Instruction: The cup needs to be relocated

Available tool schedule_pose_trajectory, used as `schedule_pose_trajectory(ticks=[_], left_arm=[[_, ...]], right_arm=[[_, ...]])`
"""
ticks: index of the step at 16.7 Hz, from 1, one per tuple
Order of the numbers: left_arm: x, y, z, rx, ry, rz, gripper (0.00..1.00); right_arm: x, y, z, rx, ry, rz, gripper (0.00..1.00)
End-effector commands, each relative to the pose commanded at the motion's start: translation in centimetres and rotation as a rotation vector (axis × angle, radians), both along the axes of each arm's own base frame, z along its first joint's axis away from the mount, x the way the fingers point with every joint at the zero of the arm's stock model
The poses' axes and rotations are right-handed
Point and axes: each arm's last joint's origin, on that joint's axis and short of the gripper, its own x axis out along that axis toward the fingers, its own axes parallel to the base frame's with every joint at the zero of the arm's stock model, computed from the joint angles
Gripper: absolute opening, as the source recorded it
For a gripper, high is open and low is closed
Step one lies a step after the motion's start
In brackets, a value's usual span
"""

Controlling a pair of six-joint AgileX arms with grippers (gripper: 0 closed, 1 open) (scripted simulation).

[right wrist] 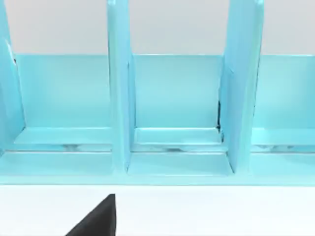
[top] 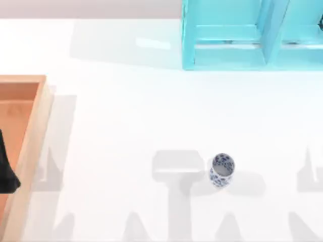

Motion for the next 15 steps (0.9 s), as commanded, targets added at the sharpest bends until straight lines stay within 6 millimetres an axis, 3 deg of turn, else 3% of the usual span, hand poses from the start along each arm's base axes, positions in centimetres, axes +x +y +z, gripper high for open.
schedule_pose_trajectory(ticks=[4, 8, 11, 15], left_arm=[[0.0, 0.0, 0.0, 0.000, 0.000, 0.000, 1.00], [0.0, 0.0, 0.0, 0.000, 0.000, 0.000, 1.00], [0.0, 0.0, 0.0, 0.000, 0.000, 0.000, 1.00], [0.0, 0.0, 0.0, 0.000, 0.000, 0.000, 1.00]], right_arm=[[0.0, 0.3, 0.6, 0.021, 0.025, 0.028, 1.00], [0.4, 1.8, 4.1, 0.116, 0.177, 0.152, 1.00], [1.8, 3.8, 7.6, 0.183, 0.394, 0.242, 1.00], [5.8, 8.2, 10.7, 0.195, 0.794, 0.275, 1.00]])
